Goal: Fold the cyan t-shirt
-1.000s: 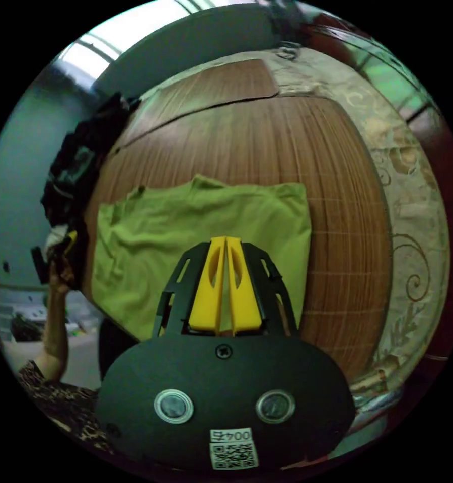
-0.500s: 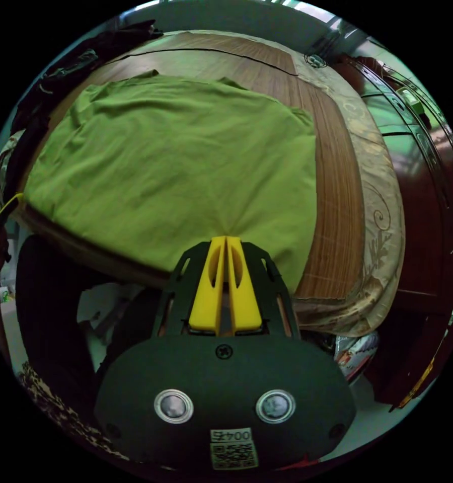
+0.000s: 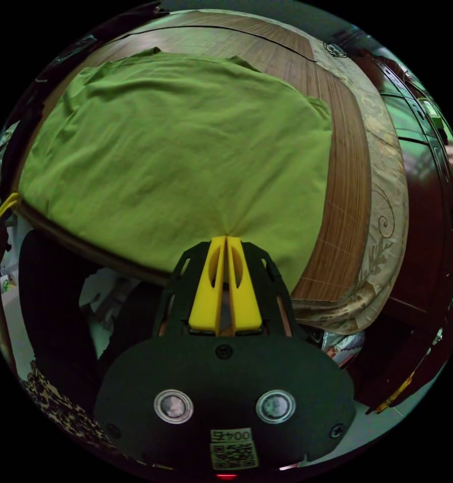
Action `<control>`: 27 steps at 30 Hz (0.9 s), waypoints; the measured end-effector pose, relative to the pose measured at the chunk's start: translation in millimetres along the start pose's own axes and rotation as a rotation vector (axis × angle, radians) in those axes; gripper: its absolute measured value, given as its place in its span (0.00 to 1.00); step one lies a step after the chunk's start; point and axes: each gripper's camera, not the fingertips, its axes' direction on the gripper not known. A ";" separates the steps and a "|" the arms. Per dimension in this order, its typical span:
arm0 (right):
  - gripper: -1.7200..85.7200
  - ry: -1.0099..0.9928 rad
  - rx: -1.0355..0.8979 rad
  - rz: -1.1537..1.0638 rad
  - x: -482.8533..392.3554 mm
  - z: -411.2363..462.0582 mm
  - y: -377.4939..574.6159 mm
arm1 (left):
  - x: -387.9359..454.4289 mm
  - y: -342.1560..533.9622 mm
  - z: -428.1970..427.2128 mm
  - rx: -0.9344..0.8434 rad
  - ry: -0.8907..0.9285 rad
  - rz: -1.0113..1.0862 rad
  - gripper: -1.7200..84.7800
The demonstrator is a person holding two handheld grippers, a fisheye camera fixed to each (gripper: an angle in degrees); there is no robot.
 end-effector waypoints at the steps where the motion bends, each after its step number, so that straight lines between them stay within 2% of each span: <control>1: 0.01 -0.006 -0.001 0.005 -0.1 0.8 1.5 | -0.3 -0.4 1.6 -0.006 -0.008 0.010 0.08; 12: 0.01 -0.096 0.028 0.061 9.3 18.4 33.3 | 12.1 0.5 16.6 -0.031 -0.029 0.067 0.05; 16: 0.01 -0.102 0.030 0.055 10.7 29.3 48.9 | -4.2 13.6 12.2 -0.032 0.020 0.016 0.04; 20: 0.01 -0.099 0.060 0.038 11.7 41.5 70.6 | -14.7 30.5 -5.1 -0.039 -0.049 -0.045 0.03; 27: 0.01 -0.180 0.143 -0.011 38.1 50.8 117.9 | 36.4 -4.8 -38.2 0.128 -0.067 0.012 0.03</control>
